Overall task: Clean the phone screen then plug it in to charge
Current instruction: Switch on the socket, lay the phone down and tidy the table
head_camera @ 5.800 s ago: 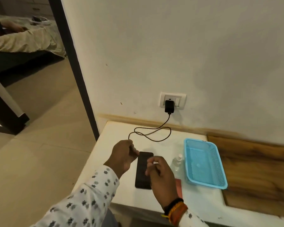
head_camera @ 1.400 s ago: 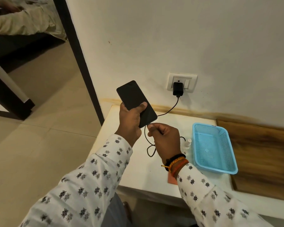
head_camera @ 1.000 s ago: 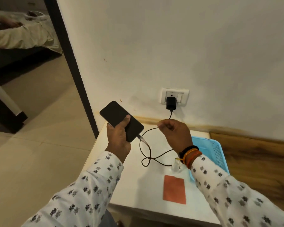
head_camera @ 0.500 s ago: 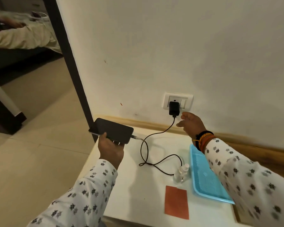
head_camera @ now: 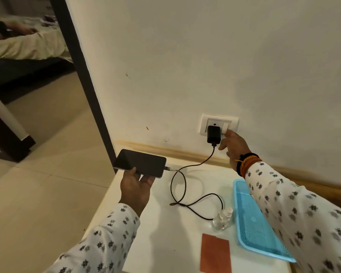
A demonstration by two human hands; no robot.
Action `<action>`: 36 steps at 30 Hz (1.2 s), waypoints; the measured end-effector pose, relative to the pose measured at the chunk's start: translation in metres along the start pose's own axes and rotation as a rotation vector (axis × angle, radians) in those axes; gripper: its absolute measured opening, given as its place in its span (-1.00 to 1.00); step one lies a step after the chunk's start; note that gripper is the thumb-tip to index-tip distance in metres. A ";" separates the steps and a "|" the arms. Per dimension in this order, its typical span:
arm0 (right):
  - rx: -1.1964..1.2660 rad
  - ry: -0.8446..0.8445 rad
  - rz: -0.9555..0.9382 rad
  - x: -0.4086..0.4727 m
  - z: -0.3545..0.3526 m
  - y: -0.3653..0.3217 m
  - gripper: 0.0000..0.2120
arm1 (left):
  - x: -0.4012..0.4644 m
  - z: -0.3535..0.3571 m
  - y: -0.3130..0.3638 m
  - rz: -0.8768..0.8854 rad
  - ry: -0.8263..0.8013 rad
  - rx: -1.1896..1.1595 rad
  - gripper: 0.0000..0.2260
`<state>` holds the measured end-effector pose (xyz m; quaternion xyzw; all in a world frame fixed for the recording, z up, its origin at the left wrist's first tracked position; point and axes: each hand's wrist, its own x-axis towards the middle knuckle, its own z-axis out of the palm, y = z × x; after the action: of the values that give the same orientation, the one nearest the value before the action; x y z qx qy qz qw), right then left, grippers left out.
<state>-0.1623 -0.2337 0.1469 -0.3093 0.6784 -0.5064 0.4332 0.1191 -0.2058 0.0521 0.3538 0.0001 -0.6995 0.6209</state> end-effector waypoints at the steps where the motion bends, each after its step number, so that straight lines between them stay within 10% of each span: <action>1: 0.041 0.023 0.000 -0.003 0.002 -0.002 -0.50 | 0.000 0.001 -0.001 -0.003 -0.003 0.004 -0.76; 11: 0.514 0.064 0.130 0.000 0.011 -0.021 -0.70 | -0.001 0.005 -0.011 -0.032 0.001 0.097 -0.67; 36: -0.215 -0.259 -0.022 -0.017 -0.057 0.066 -0.80 | 0.072 0.000 -0.017 0.036 0.197 0.366 -0.69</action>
<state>-0.2055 -0.1759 0.0945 -0.4238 0.6639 -0.3915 0.4758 0.1060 -0.2648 0.0087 0.5273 -0.0725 -0.6388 0.5556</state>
